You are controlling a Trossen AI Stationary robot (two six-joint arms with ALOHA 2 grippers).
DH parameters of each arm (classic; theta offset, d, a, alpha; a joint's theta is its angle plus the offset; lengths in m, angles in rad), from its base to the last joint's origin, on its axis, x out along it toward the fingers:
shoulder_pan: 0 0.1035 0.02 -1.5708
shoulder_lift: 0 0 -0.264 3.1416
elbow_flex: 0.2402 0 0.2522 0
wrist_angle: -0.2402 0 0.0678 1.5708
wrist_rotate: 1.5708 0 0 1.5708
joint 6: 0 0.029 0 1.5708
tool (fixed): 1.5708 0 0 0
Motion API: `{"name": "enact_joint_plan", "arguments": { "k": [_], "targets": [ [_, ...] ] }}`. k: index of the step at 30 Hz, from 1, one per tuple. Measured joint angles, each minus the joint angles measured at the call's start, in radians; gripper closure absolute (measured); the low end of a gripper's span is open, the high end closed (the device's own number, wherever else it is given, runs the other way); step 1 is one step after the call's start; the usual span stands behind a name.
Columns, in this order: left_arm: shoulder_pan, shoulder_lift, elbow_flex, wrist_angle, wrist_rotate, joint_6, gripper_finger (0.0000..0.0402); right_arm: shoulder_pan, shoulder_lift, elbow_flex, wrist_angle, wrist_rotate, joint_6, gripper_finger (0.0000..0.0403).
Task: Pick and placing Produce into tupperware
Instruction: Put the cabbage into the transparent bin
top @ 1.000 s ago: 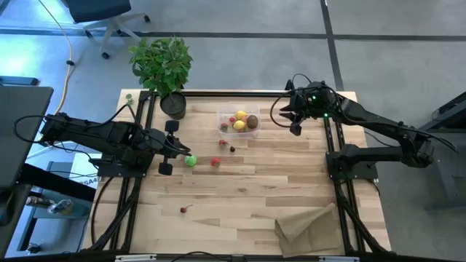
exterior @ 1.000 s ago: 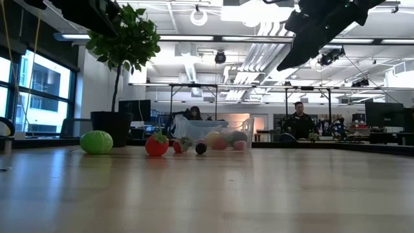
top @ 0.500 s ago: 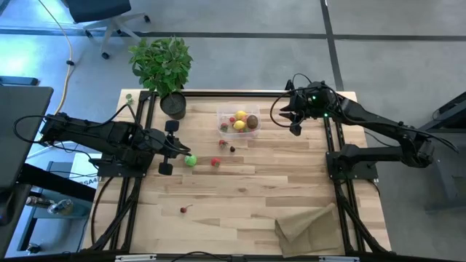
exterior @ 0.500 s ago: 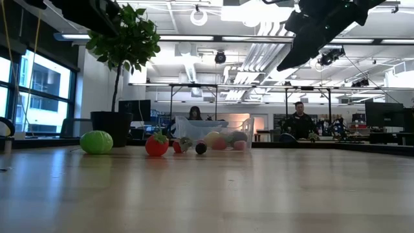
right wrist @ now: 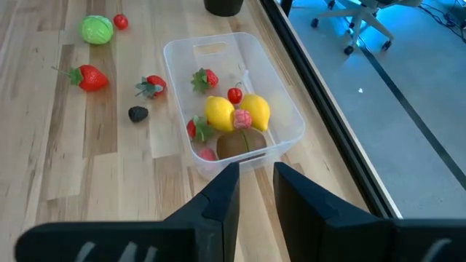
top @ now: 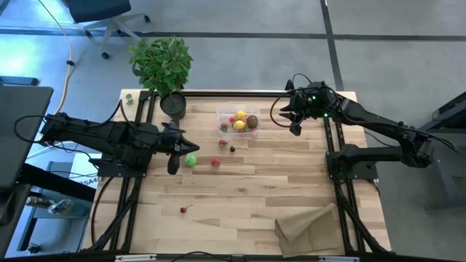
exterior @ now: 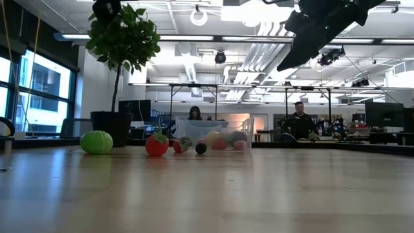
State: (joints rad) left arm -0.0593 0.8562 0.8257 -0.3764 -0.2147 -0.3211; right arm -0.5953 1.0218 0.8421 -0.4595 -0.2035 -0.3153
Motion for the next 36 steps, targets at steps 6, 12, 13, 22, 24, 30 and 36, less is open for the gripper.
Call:
{"name": "enact_joint_plan", "arguments": {
  "k": [6, 12, 13, 22, 24, 30, 36],
  "targets": [
    [0.0, 0.0, 0.0, 0.015, -0.03, 0.008, 0.0399, 0.0, 0.0, 0.0, 0.0, 0.0, 0.0, 0.0327],
    [-0.001, 0.0, 0.0, 0.039, -0.03, 0.021, 0.0399, 0.0, 0.0, 0.0, 0.0, 0.0, 0.0, 0.0327],
    [-0.004, 0.004, 0.0, 0.049, -0.026, 0.037, 0.0399, 0.0, 0.0, 0.0, 0.0, 0.0, 0.0, 0.0327],
    [-0.105, 0.098, 0.0, 0.183, -0.014, 0.279, 0.0399, 0.0, 0.0, 0.0, 0.001, -0.001, 0.0, 0.0327],
    [-0.13, 0.115, 0.0, 0.169, -0.014, 0.31, 0.0399, 0.0, 0.0, 0.0, 0.001, -0.001, 0.0, 0.0327],
    [-0.227, 0.166, 0.0, 0.015, -0.006, 0.341, 0.0399, 0.0, 0.0, 0.0, 0.0, -0.001, 0.0, 0.0327],
    [-0.32, 0.219, 0.0, -0.173, 0.006, 0.343, 0.0399, 0.0, 0.0, 0.0, 0.001, 0.0, 0.0, 0.0327]
  ]
}}
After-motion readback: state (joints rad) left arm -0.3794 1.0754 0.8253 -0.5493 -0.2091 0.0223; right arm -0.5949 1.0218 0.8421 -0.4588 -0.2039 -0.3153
